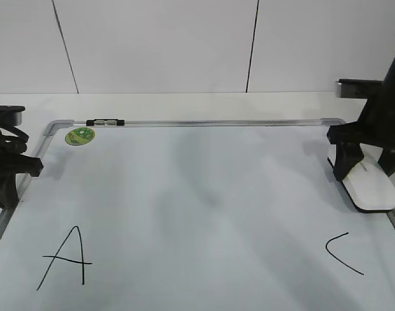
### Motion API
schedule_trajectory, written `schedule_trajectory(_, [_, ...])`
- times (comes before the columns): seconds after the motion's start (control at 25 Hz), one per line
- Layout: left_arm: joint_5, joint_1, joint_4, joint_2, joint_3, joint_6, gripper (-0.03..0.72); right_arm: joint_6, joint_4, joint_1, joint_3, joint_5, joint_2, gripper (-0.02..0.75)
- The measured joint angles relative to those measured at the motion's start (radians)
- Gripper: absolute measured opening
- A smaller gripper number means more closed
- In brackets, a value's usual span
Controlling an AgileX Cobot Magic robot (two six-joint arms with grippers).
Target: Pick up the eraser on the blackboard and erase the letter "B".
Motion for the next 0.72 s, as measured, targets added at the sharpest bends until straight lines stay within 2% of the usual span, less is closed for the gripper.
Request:
schedule_trajectory(0.24, [0.0, 0.0, 0.0, 0.0, 0.0, 0.0, 0.022, -0.004, -0.002, 0.0, 0.073, -0.035, 0.003, 0.538])
schedule_trajectory(0.72, [0.0, 0.0, 0.0, 0.0, 0.0, 0.0, 0.022, -0.004, -0.004, 0.0, 0.075, -0.061, 0.003, 0.538])
